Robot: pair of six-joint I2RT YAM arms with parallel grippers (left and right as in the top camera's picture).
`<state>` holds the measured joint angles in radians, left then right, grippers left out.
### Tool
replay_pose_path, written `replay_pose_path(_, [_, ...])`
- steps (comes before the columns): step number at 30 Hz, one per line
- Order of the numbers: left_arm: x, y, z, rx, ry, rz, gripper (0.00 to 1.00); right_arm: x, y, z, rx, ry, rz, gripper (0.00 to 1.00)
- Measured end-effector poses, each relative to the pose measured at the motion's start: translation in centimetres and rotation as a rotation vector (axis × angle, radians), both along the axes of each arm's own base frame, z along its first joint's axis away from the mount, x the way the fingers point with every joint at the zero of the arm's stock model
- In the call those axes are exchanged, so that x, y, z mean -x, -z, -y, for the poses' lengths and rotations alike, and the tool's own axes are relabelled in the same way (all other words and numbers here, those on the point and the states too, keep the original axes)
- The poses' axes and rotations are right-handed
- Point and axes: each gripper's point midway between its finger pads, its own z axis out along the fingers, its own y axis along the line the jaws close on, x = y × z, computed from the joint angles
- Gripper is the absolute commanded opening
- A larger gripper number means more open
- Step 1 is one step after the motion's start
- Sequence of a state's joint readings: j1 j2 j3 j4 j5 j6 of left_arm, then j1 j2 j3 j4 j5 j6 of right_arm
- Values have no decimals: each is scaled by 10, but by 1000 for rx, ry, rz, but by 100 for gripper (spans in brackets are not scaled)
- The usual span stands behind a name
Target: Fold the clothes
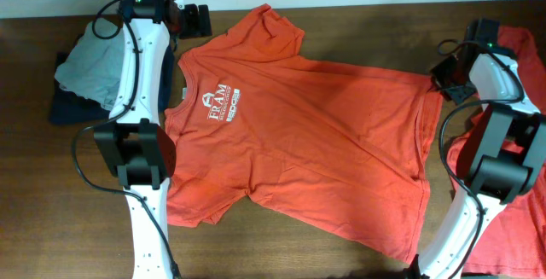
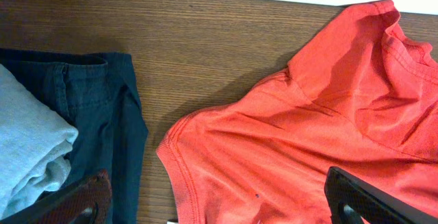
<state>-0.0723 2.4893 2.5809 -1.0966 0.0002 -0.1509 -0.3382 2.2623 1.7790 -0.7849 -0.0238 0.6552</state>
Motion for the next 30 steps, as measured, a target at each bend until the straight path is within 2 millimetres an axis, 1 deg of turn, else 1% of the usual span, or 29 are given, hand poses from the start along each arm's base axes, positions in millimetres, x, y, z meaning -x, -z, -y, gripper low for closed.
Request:
replay_pose_path(2, [0,0,0,0,0,0,99,1,2,0,-2,0,-5,24])
replay_pose_path(18, [0,0,0,0,0,0,99,-6,0,2,0,22,25,24])
replay_pose_path(30, [0,0,0,0,0,0,99,-15,-2,-8,6,3,48,24])
